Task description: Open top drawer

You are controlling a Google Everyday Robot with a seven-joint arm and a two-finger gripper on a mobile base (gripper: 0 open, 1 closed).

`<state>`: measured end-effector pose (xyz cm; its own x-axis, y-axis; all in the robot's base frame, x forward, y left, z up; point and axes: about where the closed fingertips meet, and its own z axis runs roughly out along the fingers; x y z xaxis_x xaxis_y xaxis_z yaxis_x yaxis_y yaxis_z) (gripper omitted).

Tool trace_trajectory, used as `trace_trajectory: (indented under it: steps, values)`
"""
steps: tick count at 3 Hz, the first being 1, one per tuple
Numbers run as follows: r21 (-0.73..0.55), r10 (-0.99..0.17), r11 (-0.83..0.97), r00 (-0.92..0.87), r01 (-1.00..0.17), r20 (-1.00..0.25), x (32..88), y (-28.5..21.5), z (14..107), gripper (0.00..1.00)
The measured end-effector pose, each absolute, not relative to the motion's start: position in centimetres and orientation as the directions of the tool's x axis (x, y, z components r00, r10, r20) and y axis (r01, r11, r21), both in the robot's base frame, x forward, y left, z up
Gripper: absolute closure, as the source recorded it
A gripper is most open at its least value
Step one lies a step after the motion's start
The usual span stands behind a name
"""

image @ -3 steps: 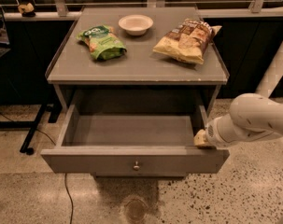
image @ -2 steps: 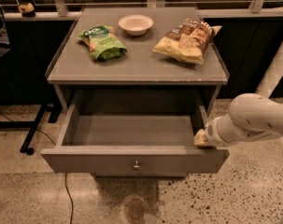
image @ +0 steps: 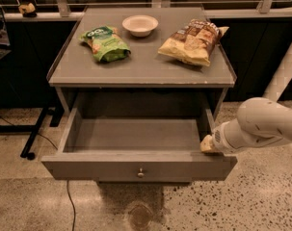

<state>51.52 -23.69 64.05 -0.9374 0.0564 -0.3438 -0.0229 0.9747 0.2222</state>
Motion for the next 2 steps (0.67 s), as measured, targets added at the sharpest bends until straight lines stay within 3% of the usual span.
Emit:
trace_trajectory:
  steps: [2]
  values:
    - [0.276, 0.102, 0.96, -0.846, -0.055, -0.523, 52.1, -25.0, 70.0, 1.0]
